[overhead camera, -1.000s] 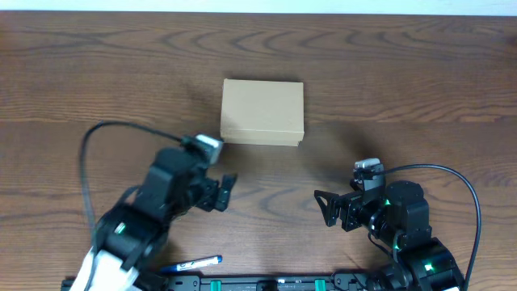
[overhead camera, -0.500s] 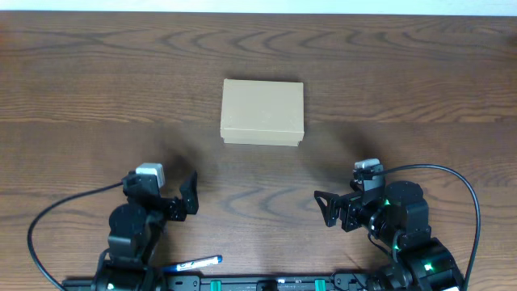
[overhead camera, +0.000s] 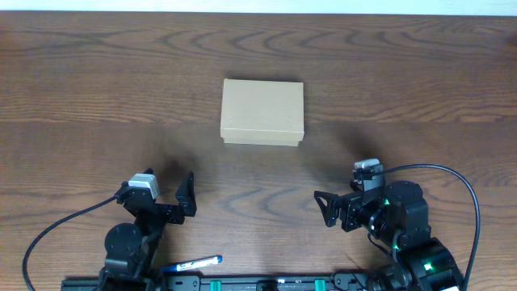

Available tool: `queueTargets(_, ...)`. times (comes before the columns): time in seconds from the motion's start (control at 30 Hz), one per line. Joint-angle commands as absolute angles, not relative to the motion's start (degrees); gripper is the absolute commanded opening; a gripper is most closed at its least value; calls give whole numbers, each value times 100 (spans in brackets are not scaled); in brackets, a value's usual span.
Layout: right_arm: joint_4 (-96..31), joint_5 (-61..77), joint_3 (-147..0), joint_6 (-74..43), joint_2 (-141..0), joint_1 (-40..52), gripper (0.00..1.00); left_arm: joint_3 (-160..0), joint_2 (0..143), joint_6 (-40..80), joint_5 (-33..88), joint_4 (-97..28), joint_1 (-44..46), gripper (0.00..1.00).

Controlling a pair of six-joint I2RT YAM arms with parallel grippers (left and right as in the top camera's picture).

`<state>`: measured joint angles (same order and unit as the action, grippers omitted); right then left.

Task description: Pack container

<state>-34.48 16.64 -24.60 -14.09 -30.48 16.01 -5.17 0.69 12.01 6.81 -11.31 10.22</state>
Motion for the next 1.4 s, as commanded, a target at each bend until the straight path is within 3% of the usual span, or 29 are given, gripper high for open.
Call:
queueTargets(0.0,-3430,1629,-2440,-1457,-3039,1653,99,-338,27,1181,534,-1142,993,95)
queueTargets(0.83,-3570,1428,-2438,-1302,-2991,1669,99,-340,30,1181,532,-1140,993,95)
queueTargets(1.03,-3531,419,-2362,-1223,-2386,1754,99,-338,30,1181,534,-1142,993,95)
queueTargets(1.37,-2952,384,-1409,93,-991,2119,99,-338,30,1181,534,-1142,993,95)
